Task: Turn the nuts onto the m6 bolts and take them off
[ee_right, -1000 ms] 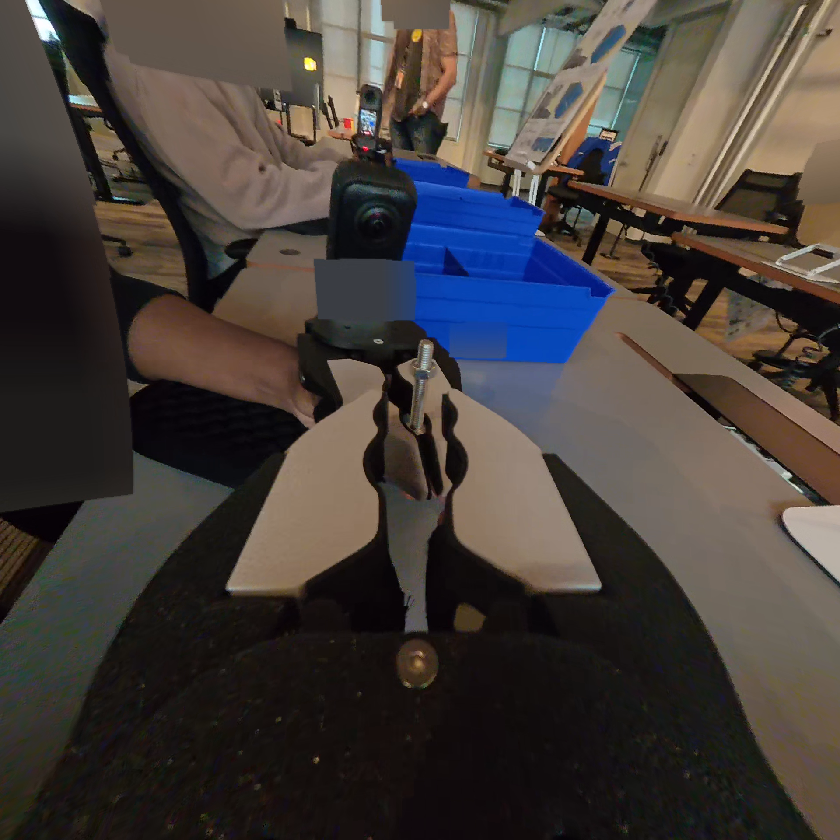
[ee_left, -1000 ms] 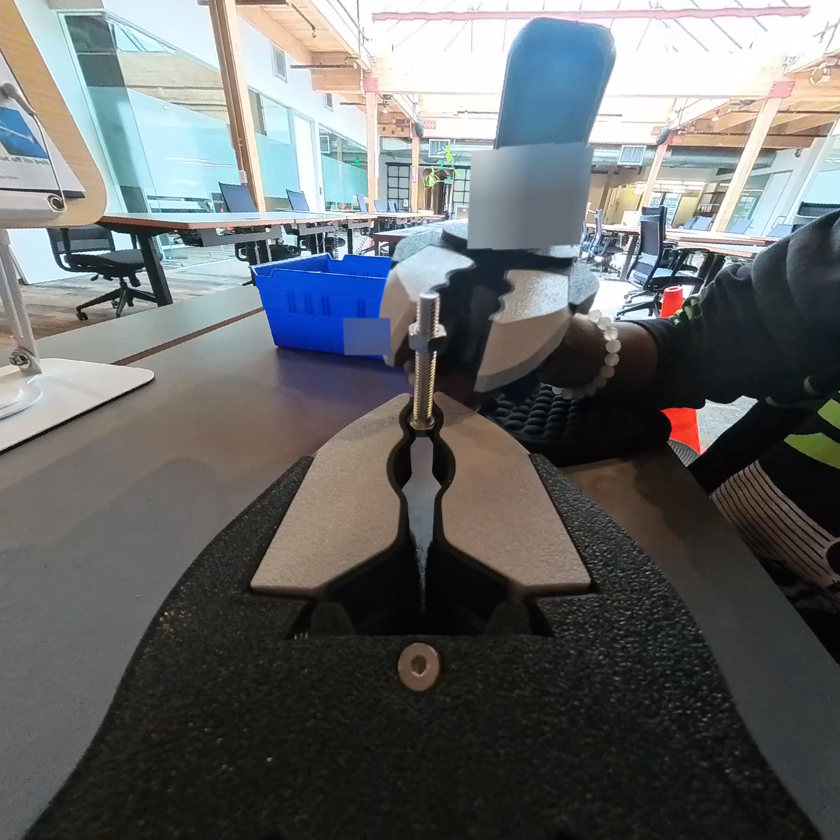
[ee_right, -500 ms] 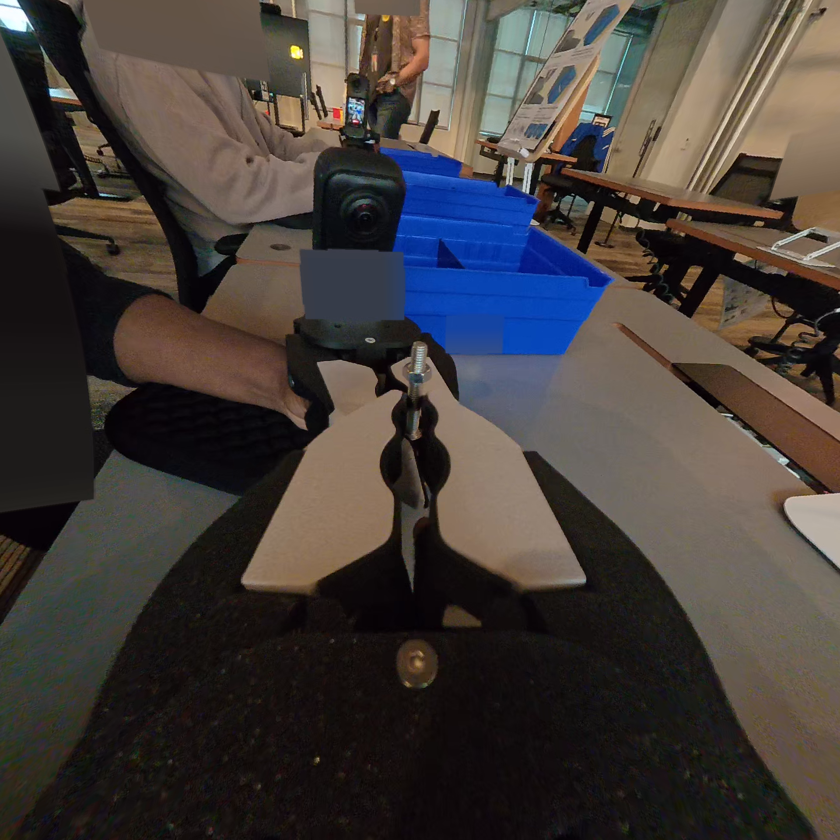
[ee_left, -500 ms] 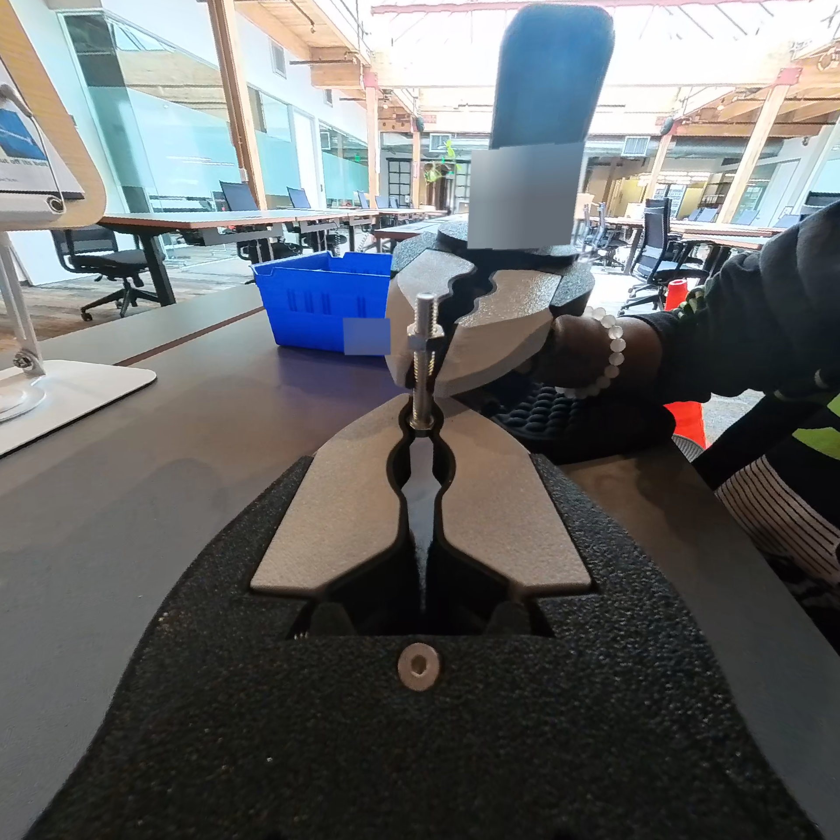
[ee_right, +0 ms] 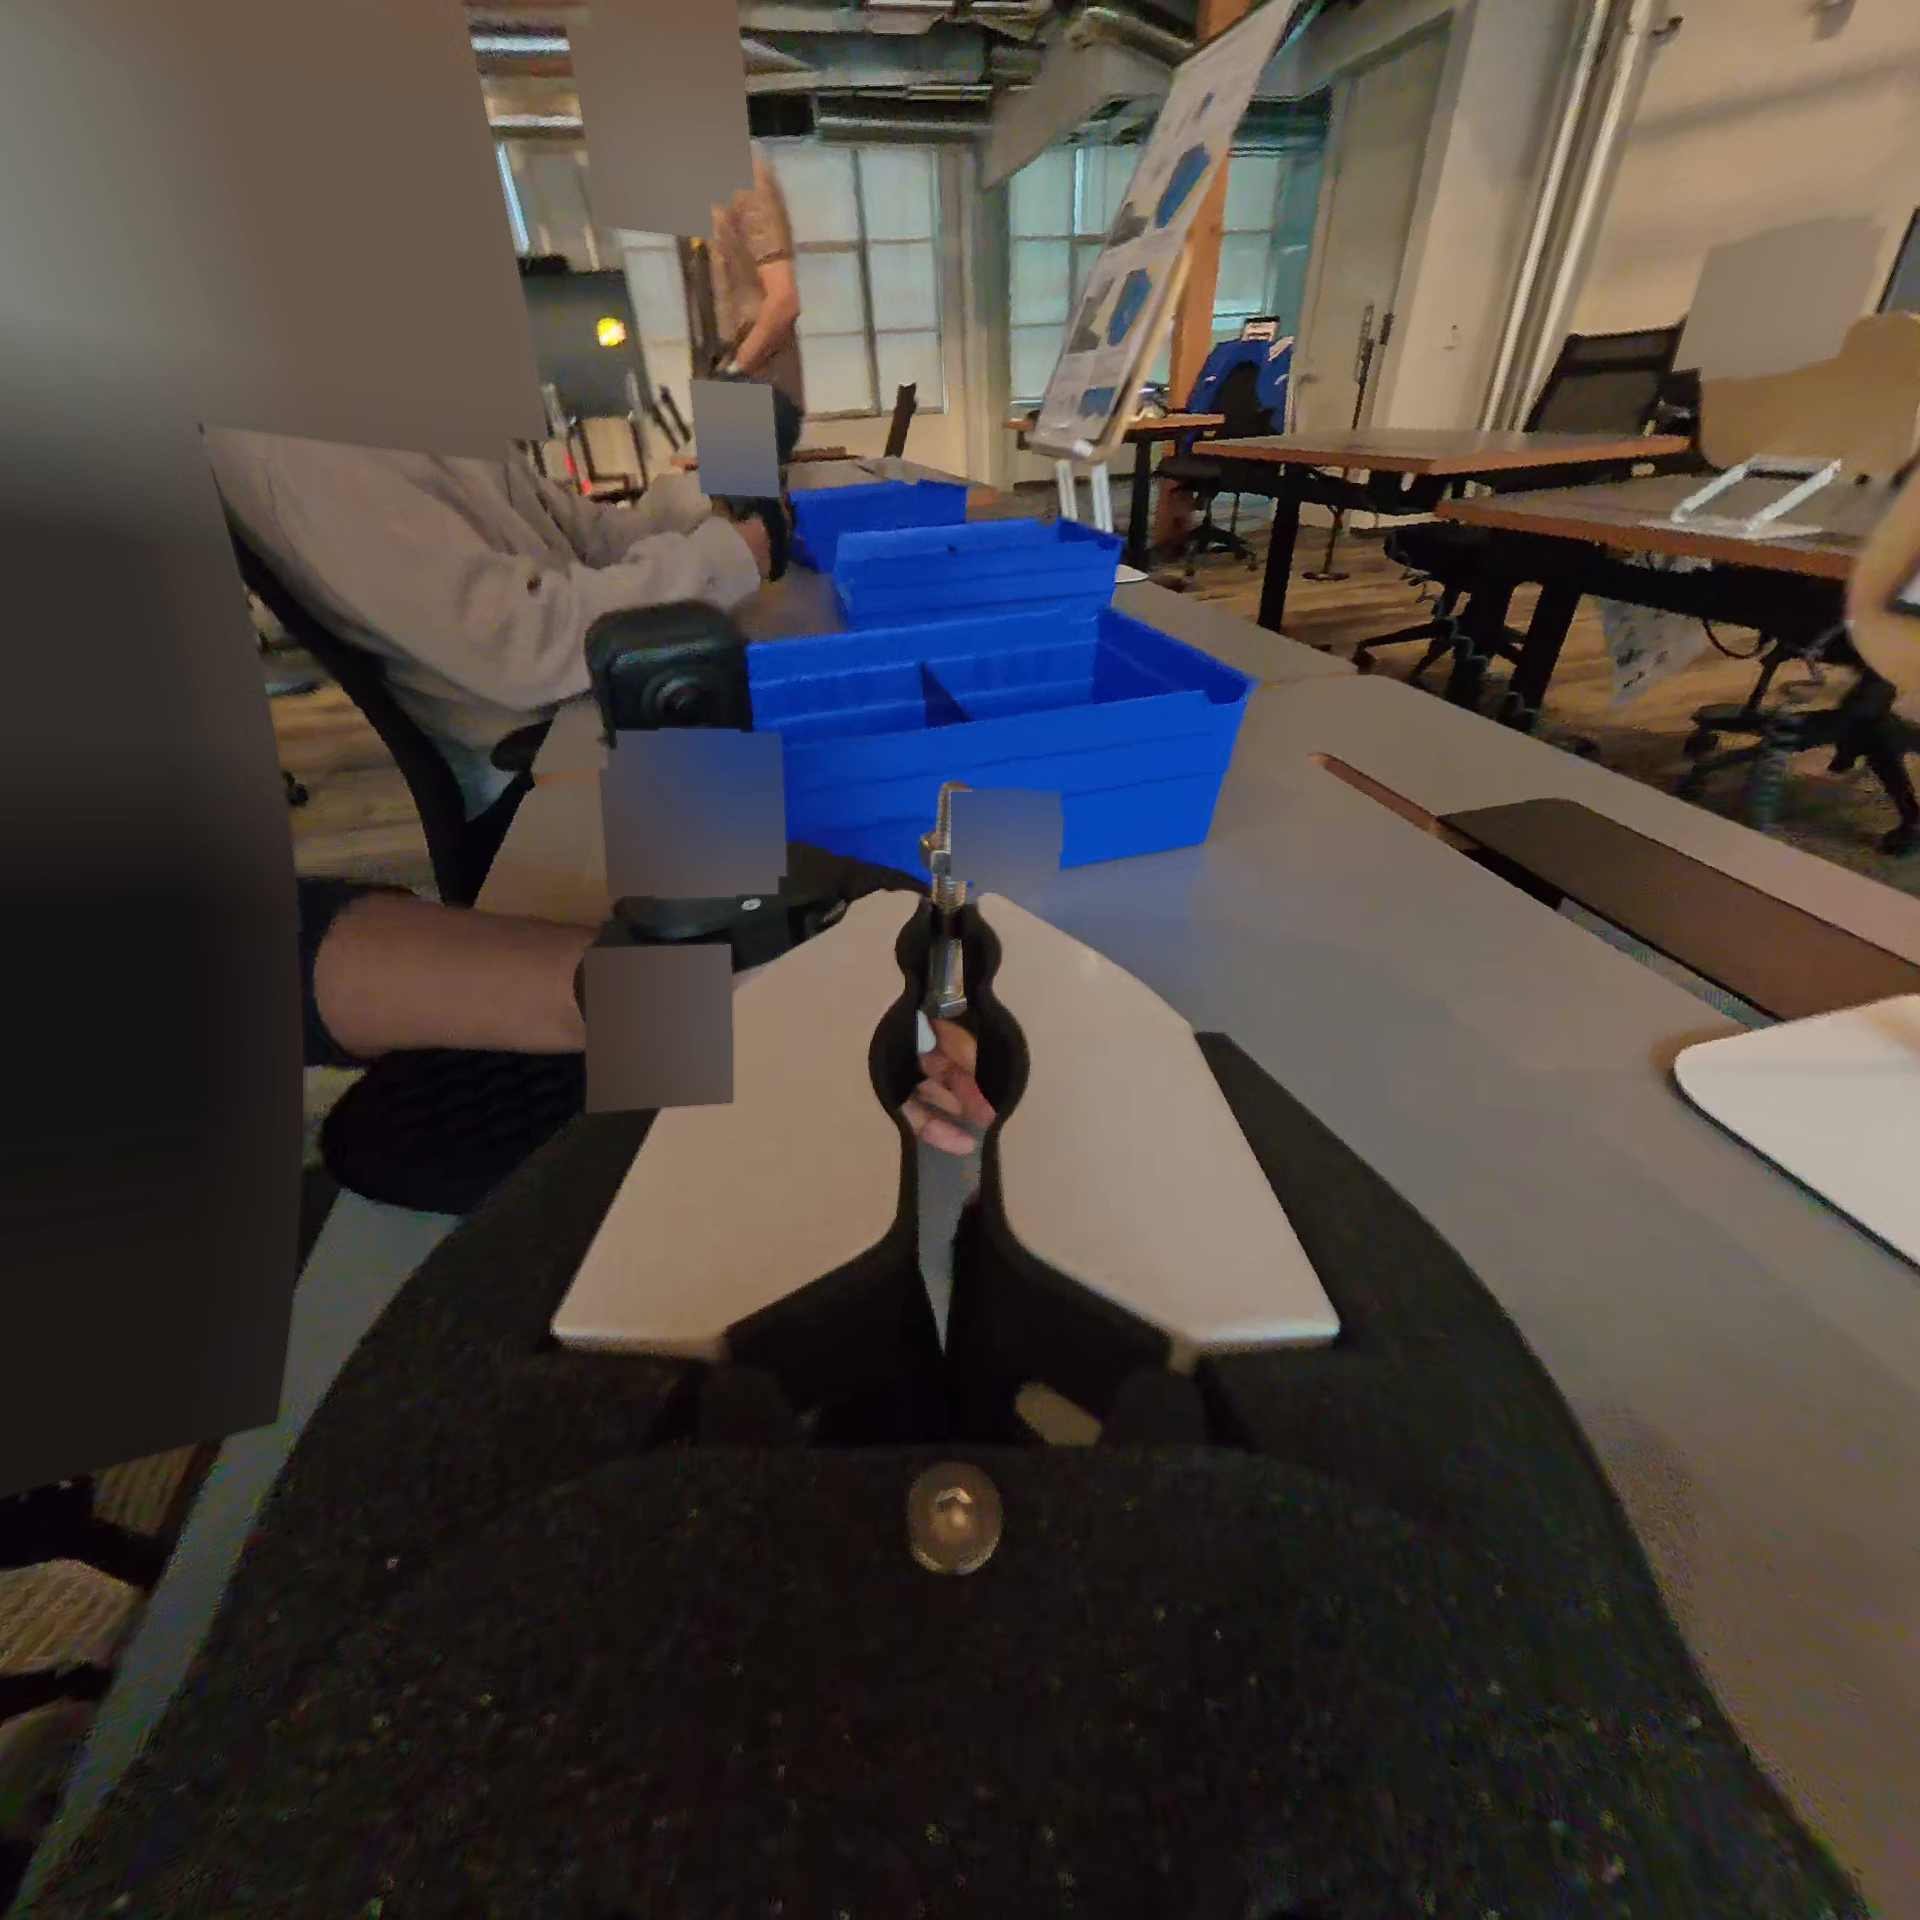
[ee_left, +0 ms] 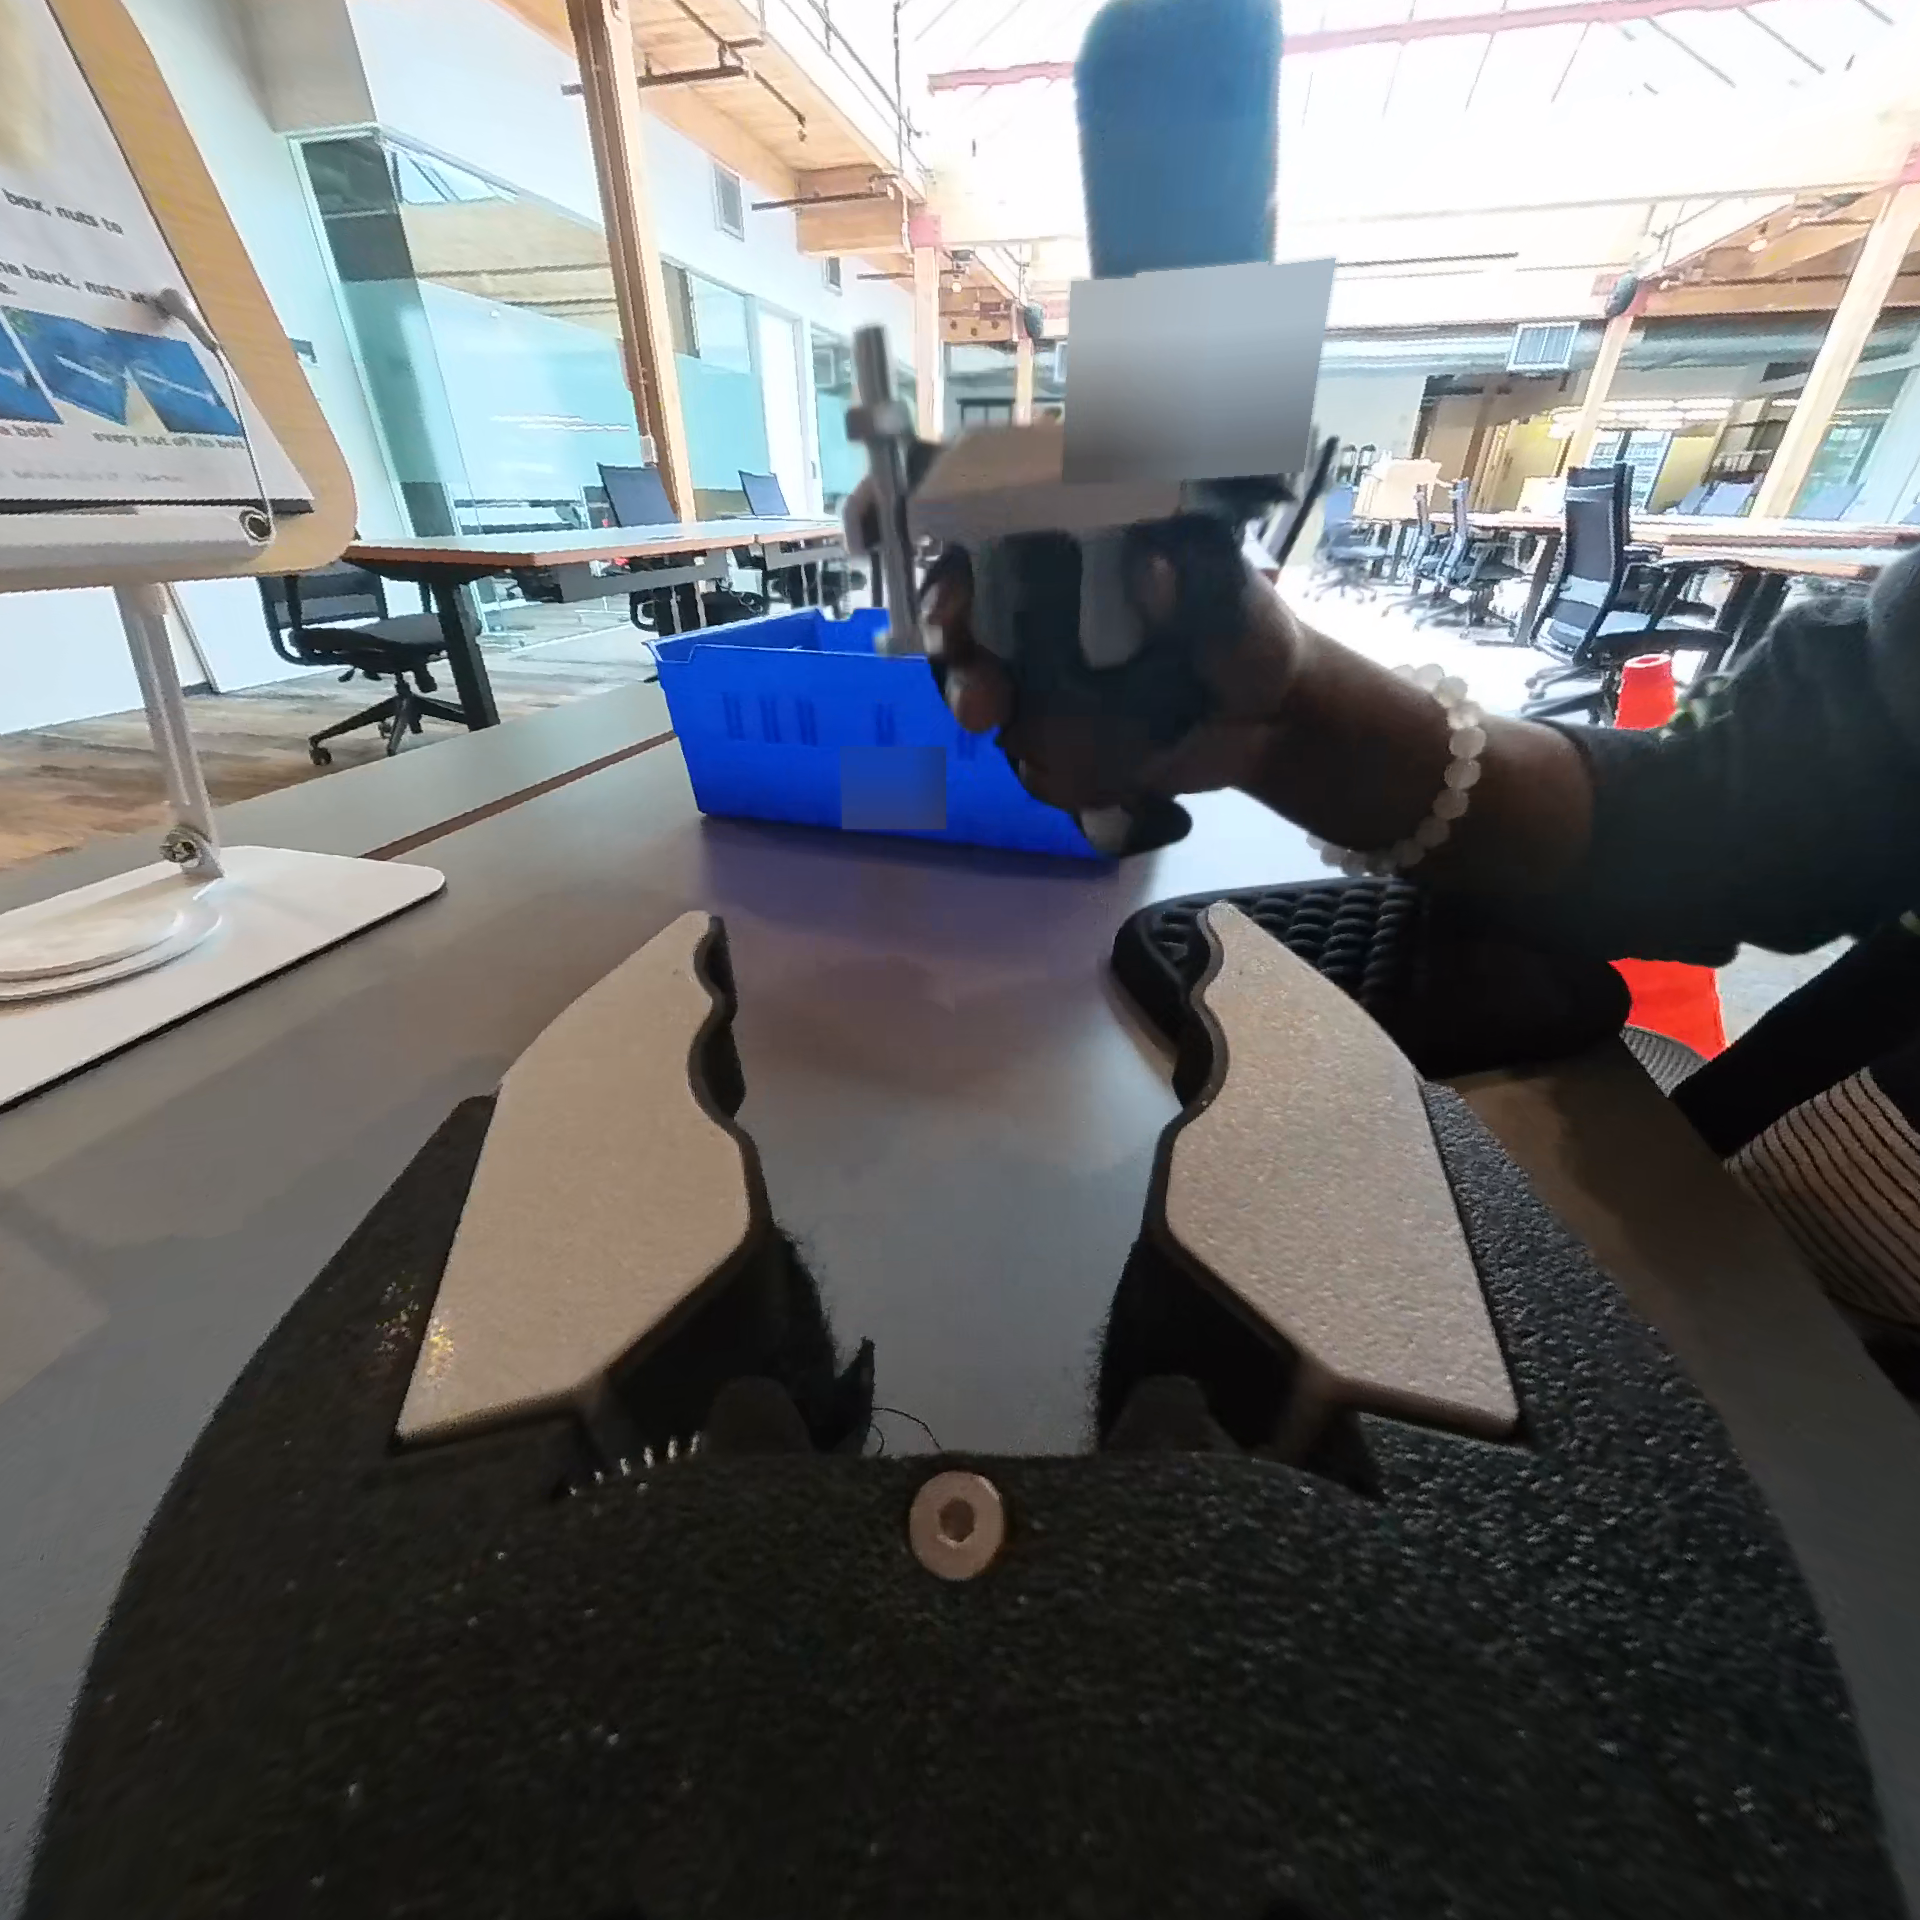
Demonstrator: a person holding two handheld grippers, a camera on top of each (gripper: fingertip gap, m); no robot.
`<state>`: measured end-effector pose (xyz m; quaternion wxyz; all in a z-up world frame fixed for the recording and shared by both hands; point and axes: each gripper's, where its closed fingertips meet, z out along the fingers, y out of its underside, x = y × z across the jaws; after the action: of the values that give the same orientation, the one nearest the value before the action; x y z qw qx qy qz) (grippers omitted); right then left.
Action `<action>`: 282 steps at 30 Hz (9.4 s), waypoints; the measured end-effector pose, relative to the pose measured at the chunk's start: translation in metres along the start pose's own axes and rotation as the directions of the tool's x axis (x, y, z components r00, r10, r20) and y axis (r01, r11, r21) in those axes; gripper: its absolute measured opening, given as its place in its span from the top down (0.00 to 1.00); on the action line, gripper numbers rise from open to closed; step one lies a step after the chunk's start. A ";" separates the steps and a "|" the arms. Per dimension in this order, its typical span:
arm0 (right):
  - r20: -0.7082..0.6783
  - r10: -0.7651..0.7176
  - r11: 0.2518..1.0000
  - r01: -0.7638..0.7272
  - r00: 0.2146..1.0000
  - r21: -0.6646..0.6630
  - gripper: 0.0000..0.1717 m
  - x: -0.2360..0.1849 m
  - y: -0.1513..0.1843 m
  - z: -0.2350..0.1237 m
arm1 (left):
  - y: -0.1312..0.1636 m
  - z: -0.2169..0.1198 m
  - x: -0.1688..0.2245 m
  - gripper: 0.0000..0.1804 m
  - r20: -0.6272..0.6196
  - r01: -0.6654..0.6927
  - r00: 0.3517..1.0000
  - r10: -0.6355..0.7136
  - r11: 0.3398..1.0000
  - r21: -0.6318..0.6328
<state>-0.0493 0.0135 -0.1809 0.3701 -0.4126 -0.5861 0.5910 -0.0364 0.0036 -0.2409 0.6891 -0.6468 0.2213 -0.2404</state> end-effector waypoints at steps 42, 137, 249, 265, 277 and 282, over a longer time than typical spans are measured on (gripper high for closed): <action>-0.877 0.117 0.322 -0.853 0.467 -0.411 0.97 0.223 0.104 -0.333 | 0.001 -0.002 0.001 0.57 0.019 -0.042 0.999 0.042 0.999 -0.008; -0.902 -0.120 0.965 0.264 0.416 -0.006 0.55 0.103 -0.030 -0.237 | 0.079 -0.314 -0.270 0.84 0.888 0.882 0.457 -0.053 0.158 -0.444; -0.860 -0.311 0.936 0.287 0.405 -0.203 0.58 0.099 -0.021 -0.208 | 0.080 -0.335 -0.141 0.87 0.493 0.475 0.869 0.024 0.232 -0.849; -0.851 -0.311 0.937 0.288 0.423 -0.199 0.58 0.097 -0.019 -0.206 | -0.004 -0.304 -0.131 0.94 0.447 0.360 0.880 0.160 0.390 -0.848; -0.823 -0.330 0.932 0.297 0.462 -0.207 0.58 0.092 -0.017 -0.194 | -0.007 -0.101 -0.045 0.95 0.016 -0.067 0.984 0.180 0.445 -0.893; -0.816 -0.327 0.935 0.287 0.477 -0.208 0.59 0.092 -0.013 -0.192 | 0.045 -0.044 -0.022 0.95 -0.118 -0.156 0.986 0.120 0.389 -0.908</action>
<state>0.0917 0.1728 -0.1671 0.6957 -0.5407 -0.4124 0.2314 -0.0788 -0.0154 -0.2885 0.2370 -0.8932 0.3807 -0.0328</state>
